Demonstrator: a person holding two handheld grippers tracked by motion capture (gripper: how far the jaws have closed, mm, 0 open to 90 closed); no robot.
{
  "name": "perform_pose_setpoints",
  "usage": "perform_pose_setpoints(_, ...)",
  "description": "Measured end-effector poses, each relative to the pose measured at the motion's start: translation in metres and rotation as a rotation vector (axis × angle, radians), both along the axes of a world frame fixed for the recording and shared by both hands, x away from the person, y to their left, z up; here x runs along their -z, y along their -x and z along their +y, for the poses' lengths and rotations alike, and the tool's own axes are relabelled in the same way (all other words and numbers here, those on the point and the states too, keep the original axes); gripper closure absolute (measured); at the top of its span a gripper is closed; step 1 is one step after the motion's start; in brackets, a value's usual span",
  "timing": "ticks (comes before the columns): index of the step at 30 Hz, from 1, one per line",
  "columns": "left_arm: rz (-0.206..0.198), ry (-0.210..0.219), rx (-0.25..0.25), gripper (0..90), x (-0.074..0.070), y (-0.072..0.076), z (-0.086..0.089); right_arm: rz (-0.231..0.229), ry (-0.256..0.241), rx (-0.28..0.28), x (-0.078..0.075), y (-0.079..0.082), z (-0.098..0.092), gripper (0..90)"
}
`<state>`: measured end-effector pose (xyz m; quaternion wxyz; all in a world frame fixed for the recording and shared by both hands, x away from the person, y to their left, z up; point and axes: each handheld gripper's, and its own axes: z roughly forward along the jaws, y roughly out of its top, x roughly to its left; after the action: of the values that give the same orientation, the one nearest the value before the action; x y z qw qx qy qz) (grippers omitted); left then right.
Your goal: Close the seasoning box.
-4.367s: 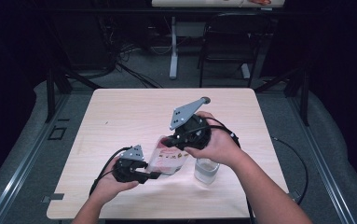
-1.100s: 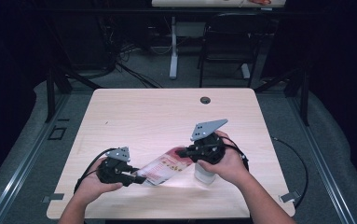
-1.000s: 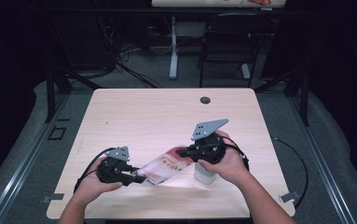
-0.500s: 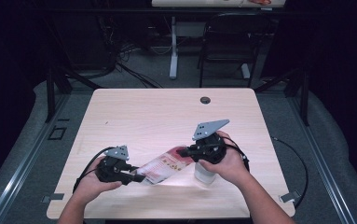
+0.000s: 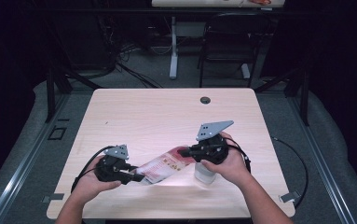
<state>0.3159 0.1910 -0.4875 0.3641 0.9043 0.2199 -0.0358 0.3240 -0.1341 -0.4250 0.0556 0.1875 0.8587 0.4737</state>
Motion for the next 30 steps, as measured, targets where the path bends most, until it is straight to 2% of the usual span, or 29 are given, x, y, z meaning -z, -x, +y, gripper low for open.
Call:
perform_pose_setpoints(3, -0.004, -0.022, -0.007, 68.0, -0.002, 0.000, -0.001, -0.008, 0.001, 0.000, 0.001, 0.000, 0.000, 89.3)
perform_pose_setpoints(5, 0.003, -0.008, 0.000, 68.0, -0.003, 0.000, -0.001, -0.009, -0.003, -0.001, 0.001, 0.000, -0.002, 89.2)
perform_pose_setpoints(6, -0.006, -0.029, -0.007, 68.0, -0.005, 0.000, -0.001, -0.011, -0.009, 0.001, 0.001, 0.000, -0.002, 89.2)
perform_pose_setpoints(8, 0.006, -0.016, 0.000, 68.0, -0.007, 0.000, -0.002, -0.016, -0.011, -0.002, 0.001, 0.000, -0.003, 89.2)
perform_pose_setpoints(14, -0.002, -0.047, -0.004, 68.1, -0.014, 0.002, -0.003, -0.029, -0.030, -0.001, 0.002, 0.002, -0.006, 89.2)
perform_pose_setpoints(30, -0.016, -0.063, -0.003, 68.3, -0.029, 0.003, -0.009, -0.031, -0.079, 0.014, 0.003, 0.006, -0.016, 89.2)
